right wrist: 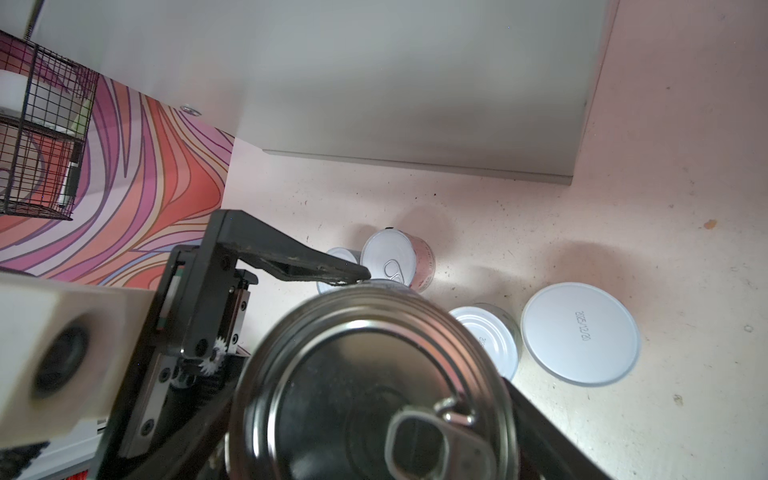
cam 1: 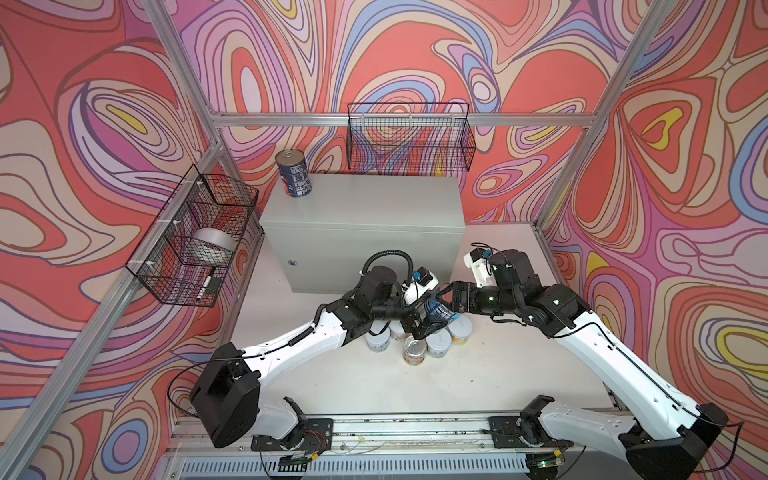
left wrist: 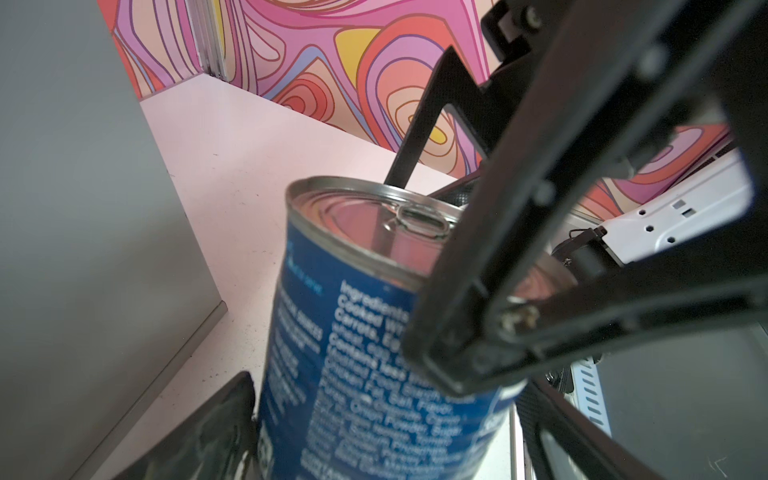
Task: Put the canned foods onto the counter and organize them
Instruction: 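Close the left gripper on the soup can held by the right gripper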
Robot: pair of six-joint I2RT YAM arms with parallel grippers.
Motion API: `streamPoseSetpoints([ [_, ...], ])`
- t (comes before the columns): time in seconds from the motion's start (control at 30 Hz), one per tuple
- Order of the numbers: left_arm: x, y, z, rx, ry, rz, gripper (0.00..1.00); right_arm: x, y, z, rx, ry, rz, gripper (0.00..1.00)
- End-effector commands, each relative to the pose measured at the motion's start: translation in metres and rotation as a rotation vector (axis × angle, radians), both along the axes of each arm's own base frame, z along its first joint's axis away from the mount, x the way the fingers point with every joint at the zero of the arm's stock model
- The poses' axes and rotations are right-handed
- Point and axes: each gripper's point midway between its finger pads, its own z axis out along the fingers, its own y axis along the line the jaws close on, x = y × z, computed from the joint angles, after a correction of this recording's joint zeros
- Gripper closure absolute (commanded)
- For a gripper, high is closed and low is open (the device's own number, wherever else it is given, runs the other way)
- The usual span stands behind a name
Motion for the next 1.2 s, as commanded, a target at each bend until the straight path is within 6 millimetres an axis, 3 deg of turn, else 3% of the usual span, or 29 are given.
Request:
streamPoseSetpoints([
  [0.0, -0.009, -0.001, -0.005, -0.001, 0.007, -0.027, 0.0, 0.006, 0.007, 0.065, 0.147, -0.174, 0.002, 0.37],
  [1.0, -0.002, -0.013, -0.012, 0.001, -0.005, -0.014, 0.0, 0.0, -0.003, 0.077, 0.163, -0.197, -0.03, 0.38],
  [1.1, -0.001, -0.015, -0.009, -0.009, -0.009, -0.021, 0.03, 0.0, -0.003, 0.076, 0.168, -0.193, -0.029, 0.38],
  [1.17, -0.002, -0.017, -0.009, -0.009, -0.01, -0.035, 0.13, -0.001, -0.002, 0.076, 0.173, -0.194, -0.027, 0.38],
])
